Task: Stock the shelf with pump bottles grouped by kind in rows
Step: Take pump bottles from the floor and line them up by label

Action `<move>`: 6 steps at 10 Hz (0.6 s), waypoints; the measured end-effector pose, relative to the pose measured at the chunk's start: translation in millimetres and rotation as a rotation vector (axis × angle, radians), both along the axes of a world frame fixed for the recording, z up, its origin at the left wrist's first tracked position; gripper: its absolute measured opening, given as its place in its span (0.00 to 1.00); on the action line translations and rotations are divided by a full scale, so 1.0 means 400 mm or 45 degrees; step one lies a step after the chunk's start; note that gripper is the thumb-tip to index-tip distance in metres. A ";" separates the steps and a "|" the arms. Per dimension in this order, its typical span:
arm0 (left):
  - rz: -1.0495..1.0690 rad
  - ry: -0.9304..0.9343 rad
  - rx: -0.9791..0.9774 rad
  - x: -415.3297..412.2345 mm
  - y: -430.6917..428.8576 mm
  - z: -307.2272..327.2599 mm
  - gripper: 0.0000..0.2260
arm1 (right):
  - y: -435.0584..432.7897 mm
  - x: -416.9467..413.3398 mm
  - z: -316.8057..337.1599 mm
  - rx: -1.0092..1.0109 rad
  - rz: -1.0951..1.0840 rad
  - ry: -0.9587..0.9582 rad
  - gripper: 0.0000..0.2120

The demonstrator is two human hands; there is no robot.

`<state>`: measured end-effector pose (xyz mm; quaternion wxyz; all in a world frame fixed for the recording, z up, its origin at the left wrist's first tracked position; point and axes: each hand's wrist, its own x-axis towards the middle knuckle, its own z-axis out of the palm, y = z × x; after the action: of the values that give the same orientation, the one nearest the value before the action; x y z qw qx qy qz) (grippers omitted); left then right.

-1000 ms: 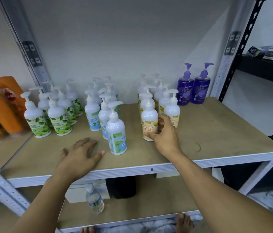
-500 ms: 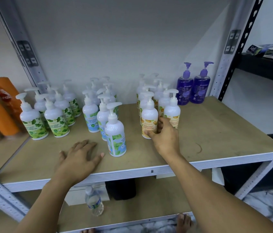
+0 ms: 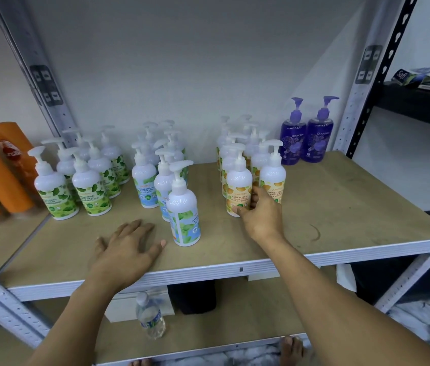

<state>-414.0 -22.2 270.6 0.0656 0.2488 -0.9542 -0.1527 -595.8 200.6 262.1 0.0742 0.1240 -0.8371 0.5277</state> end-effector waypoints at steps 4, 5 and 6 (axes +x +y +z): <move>0.001 -0.010 -0.031 0.005 0.008 -0.002 0.28 | -0.037 0.046 -0.004 0.002 -0.255 0.061 0.21; 0.004 -0.023 -0.046 0.006 0.010 -0.004 0.28 | -0.037 0.035 0.001 -0.036 -0.263 0.036 0.20; 0.000 -0.029 -0.054 0.005 0.011 -0.006 0.28 | -0.033 0.026 0.003 -0.051 -0.236 0.009 0.20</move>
<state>-411.8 -18.0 268.3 0.0599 0.2493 -0.9578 -0.1297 -585.2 187.3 263.2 0.1282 0.0462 -0.8339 0.5348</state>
